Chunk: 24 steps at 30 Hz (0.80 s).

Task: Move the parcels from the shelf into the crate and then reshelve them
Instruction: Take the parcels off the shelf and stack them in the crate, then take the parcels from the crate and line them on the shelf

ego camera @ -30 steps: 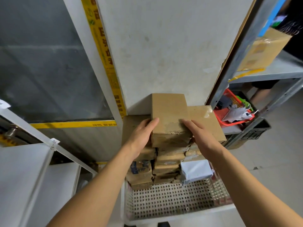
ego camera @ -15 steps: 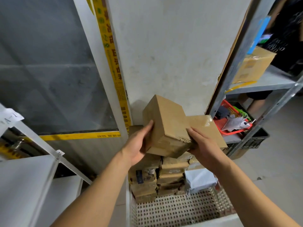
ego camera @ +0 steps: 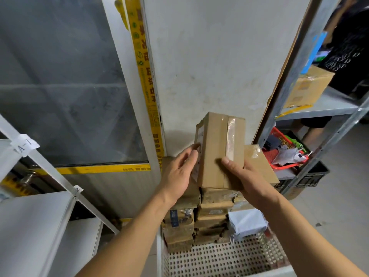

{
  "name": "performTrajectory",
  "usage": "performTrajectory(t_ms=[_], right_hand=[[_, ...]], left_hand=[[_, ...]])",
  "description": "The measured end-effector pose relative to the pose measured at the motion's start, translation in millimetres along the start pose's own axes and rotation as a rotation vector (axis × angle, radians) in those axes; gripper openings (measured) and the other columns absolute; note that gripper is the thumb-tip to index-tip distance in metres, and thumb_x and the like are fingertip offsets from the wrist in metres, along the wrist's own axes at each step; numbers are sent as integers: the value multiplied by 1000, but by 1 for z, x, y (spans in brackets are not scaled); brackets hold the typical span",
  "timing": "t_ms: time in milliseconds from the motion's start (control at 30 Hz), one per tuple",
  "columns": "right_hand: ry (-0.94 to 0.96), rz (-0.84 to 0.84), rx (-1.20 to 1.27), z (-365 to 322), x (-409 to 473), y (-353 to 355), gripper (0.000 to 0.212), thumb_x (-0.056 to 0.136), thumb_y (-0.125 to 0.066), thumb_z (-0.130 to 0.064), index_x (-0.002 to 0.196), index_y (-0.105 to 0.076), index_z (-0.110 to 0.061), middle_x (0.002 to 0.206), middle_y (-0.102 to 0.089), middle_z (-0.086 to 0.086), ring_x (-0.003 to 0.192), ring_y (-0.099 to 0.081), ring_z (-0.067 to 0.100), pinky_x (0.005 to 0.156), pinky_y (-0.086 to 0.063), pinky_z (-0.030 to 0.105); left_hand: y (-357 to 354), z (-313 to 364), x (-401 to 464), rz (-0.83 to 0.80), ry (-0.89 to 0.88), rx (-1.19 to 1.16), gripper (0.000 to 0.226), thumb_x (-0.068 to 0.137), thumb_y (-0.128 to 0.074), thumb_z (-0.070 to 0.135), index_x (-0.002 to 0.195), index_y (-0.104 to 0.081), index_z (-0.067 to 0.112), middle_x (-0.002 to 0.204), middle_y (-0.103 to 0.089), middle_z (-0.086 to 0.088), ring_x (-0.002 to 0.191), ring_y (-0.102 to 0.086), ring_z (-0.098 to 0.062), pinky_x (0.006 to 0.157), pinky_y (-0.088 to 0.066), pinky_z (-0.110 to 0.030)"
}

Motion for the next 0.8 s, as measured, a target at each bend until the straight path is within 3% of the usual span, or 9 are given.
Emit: performTrajectory(t_ms=[33, 100, 133, 200, 300, 400, 533, 633, 800], right_hand=[[2, 8, 44, -1, -1, 2, 26, 104, -61, -24, 125, -63, -9, 101, -79, -2, 94, -75, 15, 79, -59, 23], [-40, 2, 167, 1, -1, 7, 44, 102, -66, -30, 138, -58, -5, 125, -75, 12, 117, -71, 30, 100, -56, 42], [-70, -4, 215, 3, -2, 9, 53, 102, -66, -33, 146, -54, -6, 137, -68, 18, 128, -65, 35, 110, -51, 50], [-84, -44, 250, 7, -2, 10, 51, 106, -57, -31, 152, -49, -11, 146, -62, 19, 136, -60, 38, 112, -49, 57], [-54, -24, 178, 12, -2, 6, 45, 110, -48, -27, 154, -49, -20, 146, -64, 14, 133, -63, 33, 103, -57, 54], [4, 131, -6, 13, -3, 5, 54, 107, -55, -32, 159, -42, -33, 141, -68, 4, 123, -70, 22, 97, -58, 47], [-19, 14, -106, 10, -10, -3, 56, 104, -56, -53, 157, -42, -46, 146, -63, -15, 134, -61, 13, 111, -49, 49], [8, -78, -173, 2, -11, -9, 56, 105, -58, -39, 157, -38, -51, 148, -61, -19, 135, -59, 7, 110, -50, 43], [11, -84, -189, -2, -6, -12, 55, 109, -53, -29, 160, -38, -41, 144, -65, -13, 135, -61, 11, 111, -52, 40]], left_hand=[[3, 0, 0, 16, -13, 34, 41, 99, -54, 63, 140, -51, 64, 142, -56, 32, 130, -52, 7, 105, -46, -26], [10, -5, 5, 64, -14, 135, 70, 90, -63, 73, 152, -41, 49, 153, -48, 17, 136, -50, -8, 103, -49, -30], [12, -6, 5, 70, 15, 149, 80, 81, -67, 81, 150, -42, 46, 153, -50, 12, 136, -52, -12, 107, -51, -37], [16, -4, 1, 38, 82, 50, 87, 74, -74, 82, 144, -49, 37, 142, -62, 7, 130, -60, -14, 112, -50, -46], [18, -8, -5, -12, 126, -29, 56, 83, -78, 59, 129, -63, 30, 118, -76, 12, 114, -70, -9, 108, -54, -43], [19, -14, -10, 67, 100, 54, 38, 92, -74, 50, 125, -65, 33, 112, -77, 16, 105, -73, -5, 98, -61, -41], [20, -19, -13, 111, 75, 87, 40, 96, -73, 45, 133, -62, 34, 115, -76, 19, 104, -73, -3, 93, -63, -38], [22, -19, -14, 122, 60, 125, 37, 101, -67, 42, 137, -59, 37, 120, -75, 16, 107, -73, -4, 90, -64, -36], [28, -16, -18, 152, 39, 131, 44, 106, -62, 33, 147, -51, 39, 127, -73, 16, 111, -71, -1, 91, -63, -33]])
Point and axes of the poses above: each hand's wrist, its own x-axis towards the middle knuckle, its own y-axis out of the back of the hand, z = x × y, the point moved 2 cm from there along x, towards the middle knuckle
